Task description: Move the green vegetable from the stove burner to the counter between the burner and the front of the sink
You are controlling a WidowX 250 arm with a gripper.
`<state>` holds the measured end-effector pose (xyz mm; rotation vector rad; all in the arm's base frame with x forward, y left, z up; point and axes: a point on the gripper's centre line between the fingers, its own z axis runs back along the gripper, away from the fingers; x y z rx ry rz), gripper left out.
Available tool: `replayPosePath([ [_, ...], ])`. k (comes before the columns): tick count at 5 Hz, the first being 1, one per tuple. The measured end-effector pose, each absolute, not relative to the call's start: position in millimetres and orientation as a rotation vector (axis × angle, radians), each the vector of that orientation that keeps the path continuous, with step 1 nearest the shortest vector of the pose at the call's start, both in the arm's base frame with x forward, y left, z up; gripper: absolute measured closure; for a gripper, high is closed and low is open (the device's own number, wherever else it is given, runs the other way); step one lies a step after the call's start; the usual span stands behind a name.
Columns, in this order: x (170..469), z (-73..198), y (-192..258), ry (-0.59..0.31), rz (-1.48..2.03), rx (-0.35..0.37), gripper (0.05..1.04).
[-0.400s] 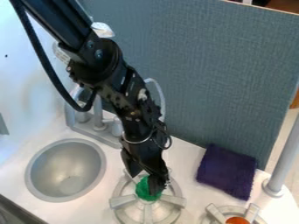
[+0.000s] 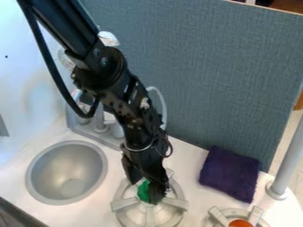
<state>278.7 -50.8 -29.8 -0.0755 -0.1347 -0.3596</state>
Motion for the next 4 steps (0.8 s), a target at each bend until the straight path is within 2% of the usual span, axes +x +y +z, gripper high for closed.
replayPosePath([
  [1,284.6,-30.3,-41.5,-0.158,-0.356,-0.011,0.083],
  [2,288.6,-36.3,-31.8,-0.134,-0.347,0.041,0.083],
  [3,293.3,-42.4,-9.9,-0.093,-0.297,0.041,0.083],
  [4,294.9,-50.0,-6.6,-0.063,-0.304,0.037,0.083],
])
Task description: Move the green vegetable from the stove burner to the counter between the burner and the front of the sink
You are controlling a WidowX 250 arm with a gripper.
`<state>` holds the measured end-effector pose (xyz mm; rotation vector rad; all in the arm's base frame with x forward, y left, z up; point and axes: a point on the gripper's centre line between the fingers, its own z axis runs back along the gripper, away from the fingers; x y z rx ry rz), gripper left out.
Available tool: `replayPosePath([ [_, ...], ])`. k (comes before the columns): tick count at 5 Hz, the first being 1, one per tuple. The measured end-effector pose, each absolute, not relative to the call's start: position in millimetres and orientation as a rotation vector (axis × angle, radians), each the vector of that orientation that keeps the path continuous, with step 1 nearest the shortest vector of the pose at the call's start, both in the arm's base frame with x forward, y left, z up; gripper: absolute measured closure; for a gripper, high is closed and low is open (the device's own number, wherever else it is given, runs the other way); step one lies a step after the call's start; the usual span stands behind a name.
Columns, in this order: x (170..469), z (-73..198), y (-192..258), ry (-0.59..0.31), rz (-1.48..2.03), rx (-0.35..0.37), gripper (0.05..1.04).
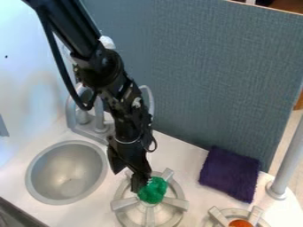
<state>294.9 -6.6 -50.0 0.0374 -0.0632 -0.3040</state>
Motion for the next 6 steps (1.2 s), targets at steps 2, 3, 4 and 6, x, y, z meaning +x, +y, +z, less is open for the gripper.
replayPosePath([
  [2,283.7,-57.8,-17.0,-0.038,-0.372,-0.034,0.083],
  [3,279.9,-45.8,-19.5,-0.069,-0.400,-0.043,0.083],
  [4,281.4,-45.5,-17.9,-0.068,-0.405,-0.032,0.083],
  [6,290.7,-65.2,-14.6,-0.026,-0.379,-0.015,0.083],
])
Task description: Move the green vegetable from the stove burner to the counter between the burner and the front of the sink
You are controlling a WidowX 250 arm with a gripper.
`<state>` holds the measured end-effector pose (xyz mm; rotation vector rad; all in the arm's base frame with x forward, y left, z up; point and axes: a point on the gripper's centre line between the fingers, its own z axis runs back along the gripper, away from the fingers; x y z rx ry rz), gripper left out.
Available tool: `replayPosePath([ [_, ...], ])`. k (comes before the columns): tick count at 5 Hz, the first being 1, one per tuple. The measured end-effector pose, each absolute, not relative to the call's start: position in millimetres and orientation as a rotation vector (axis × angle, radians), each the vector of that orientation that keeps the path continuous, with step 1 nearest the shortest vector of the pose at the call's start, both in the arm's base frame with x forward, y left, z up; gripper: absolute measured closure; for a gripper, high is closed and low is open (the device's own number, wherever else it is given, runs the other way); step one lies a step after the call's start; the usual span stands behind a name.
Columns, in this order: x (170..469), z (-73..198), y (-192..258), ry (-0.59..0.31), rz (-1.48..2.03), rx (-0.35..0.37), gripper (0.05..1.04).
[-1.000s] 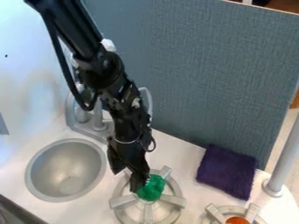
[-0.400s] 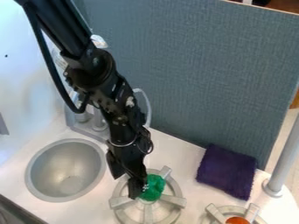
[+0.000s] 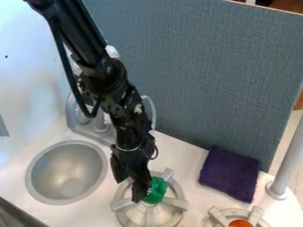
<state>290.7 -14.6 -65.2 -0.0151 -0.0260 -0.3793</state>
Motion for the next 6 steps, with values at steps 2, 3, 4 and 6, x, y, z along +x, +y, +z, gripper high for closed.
replayPosePath([
  [2,293.8,-71.8,-27.3,-0.016,-0.411,-0.025,0.083],
  [3,294.3,-77.1,-31.9,-0.003,-0.410,-0.041,0.139],
  [4,297.2,-84.9,-37.9,0.005,-0.419,-0.056,0.412],
  [6,299.2,-85.3,-36.7,0.000,-0.415,-0.049,0.708],
])
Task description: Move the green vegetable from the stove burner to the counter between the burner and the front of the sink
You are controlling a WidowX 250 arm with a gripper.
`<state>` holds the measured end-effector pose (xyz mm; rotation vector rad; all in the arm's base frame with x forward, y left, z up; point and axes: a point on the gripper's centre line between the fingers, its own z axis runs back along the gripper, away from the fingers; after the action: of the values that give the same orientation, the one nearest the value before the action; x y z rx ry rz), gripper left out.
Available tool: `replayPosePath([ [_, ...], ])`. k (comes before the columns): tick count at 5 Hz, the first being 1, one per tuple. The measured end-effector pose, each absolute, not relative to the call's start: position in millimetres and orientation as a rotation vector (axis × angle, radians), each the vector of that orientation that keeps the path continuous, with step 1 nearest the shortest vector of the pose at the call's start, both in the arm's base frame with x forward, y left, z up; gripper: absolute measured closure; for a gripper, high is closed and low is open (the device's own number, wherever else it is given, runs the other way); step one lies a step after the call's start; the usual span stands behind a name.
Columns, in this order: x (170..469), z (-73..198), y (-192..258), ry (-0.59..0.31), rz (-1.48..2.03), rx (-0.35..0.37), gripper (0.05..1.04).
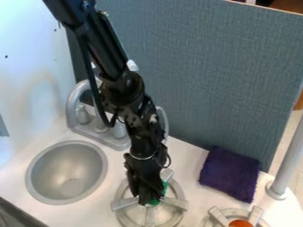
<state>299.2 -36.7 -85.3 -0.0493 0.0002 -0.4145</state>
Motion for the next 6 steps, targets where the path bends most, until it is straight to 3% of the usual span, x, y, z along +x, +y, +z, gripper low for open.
replayPosePath([
  [1,297.3,-84.3,-35.0,0.000,-0.400,-0.048,0.709],
  [3,283.4,-29.4,-4.0,0.004,-0.286,-0.076,0.710],
  [4,276.8,-23.5,13.9,0.092,-0.163,-0.004,0.710],
  [5,272.2,-48.3,30.7,0.233,-0.069,0.079,0.711],
  [6,260.9,-58.4,48.6,0.303,-0.037,0.099,0.710],
])
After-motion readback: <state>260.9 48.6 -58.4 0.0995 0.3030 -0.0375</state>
